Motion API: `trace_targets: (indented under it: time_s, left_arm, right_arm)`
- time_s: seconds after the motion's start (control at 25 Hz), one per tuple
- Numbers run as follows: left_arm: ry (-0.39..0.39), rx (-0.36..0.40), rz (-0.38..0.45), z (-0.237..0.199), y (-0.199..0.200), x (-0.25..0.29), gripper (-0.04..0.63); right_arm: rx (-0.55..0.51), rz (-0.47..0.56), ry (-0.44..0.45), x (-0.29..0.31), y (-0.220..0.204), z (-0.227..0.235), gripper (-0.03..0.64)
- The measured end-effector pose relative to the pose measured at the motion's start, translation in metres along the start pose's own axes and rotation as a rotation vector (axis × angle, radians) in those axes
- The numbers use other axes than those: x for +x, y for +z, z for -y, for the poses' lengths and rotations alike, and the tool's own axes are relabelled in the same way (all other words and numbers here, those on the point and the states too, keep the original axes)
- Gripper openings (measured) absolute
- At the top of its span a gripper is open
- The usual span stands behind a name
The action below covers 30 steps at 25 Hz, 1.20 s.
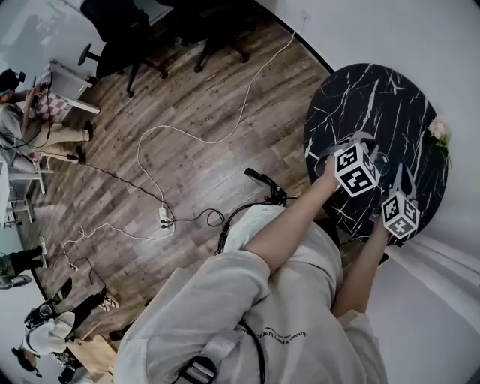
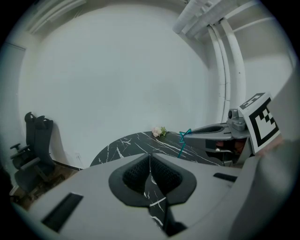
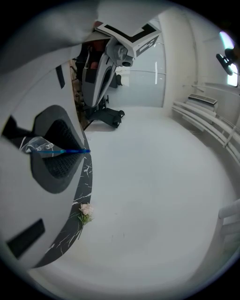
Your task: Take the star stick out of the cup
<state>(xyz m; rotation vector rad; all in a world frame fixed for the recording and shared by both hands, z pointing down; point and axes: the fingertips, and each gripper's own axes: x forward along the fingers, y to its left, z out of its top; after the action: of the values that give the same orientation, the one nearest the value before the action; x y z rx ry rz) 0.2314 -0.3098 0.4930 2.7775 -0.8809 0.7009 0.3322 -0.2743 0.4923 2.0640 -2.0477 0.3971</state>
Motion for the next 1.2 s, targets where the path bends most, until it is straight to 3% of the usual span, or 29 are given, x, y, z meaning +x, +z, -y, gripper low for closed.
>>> trace_targets:
  time_s: [0.52, 1.2]
  left_arm:
    - [-0.093, 0.045, 0.013, 0.042, -0.003, -0.002, 0.025]
    - [-0.150, 0.071, 0.018, 0.075, -0.004, -0.009, 0.025]
  right_arm:
    - [0.015, 0.036, -0.045, -0.034, 0.000, -0.003, 0.044]
    - [0.048, 0.146, -0.093, -0.078, 0.023, 0.005, 0.044]
